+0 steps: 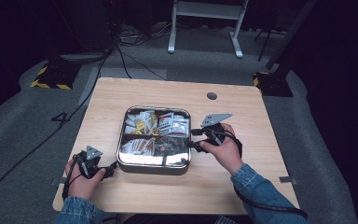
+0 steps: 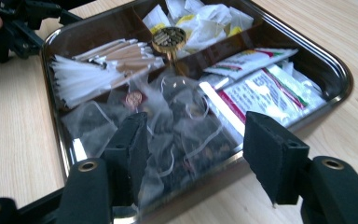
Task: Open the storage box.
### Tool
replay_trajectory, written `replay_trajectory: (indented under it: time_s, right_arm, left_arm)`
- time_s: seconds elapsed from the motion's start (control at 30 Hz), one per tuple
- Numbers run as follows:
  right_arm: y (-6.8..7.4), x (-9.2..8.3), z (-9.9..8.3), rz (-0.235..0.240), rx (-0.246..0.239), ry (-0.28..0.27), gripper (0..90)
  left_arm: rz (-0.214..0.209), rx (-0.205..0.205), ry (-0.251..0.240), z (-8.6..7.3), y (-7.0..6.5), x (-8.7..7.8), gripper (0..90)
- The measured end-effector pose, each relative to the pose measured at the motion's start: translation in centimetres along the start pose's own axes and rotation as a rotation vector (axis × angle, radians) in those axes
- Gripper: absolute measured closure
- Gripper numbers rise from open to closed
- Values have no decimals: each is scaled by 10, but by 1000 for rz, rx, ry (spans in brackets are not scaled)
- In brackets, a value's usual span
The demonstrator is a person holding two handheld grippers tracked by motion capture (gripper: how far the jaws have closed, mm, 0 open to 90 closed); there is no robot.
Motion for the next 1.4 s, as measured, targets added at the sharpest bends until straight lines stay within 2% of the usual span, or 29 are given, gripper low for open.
replay_trajectory:
  time_s: [0.07,0.2,0.4,0.57,0.73,0.8,0.9,1.07,1.27,1.33,1.4]
  right_arm:
    - [0,6,5,4,-7,15,437]
    - [1,21,14,-17,-49,55,443]
    - [3,37,28,-9,-51,48,440]
    - [5,51,36,4,-55,73,465]
    - [9,66,41,25,-50,71,446]
    - [11,73,42,32,-63,84,445]
    - [10,85,43,27,-69,106,457]
    - [9,99,45,35,-43,103,463]
    - [9,114,43,30,-49,114,491]
    - [11,118,44,30,-58,110,502]
    - [13,122,46,19,-101,117,537]
  left_arm:
    - [2,0,0,0,0,0,156]
    - [2,0,2,1,0,1,155]
    - [-1,-2,-1,1,0,1,154]
    - [-4,0,-2,2,1,2,154]
    - [-5,2,-1,2,1,2,154]
    - [-6,2,-1,2,1,2,154]
    - [-8,6,1,2,1,2,154]
    - [-8,6,1,2,1,2,154]
    - [-8,4,0,2,1,2,154]
    - [-7,4,0,2,1,2,154]
    - [-7,4,0,2,1,2,154]
Point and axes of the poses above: each handheld gripper's, and its own axes: x roughly forward along the jaws, z roughly out of its top, y roughly to its left, the point moved 4 cm from there along x, roughly forward along the jaws, and after that the axes turned 3 degrees about -y, right-handed, at the moved point
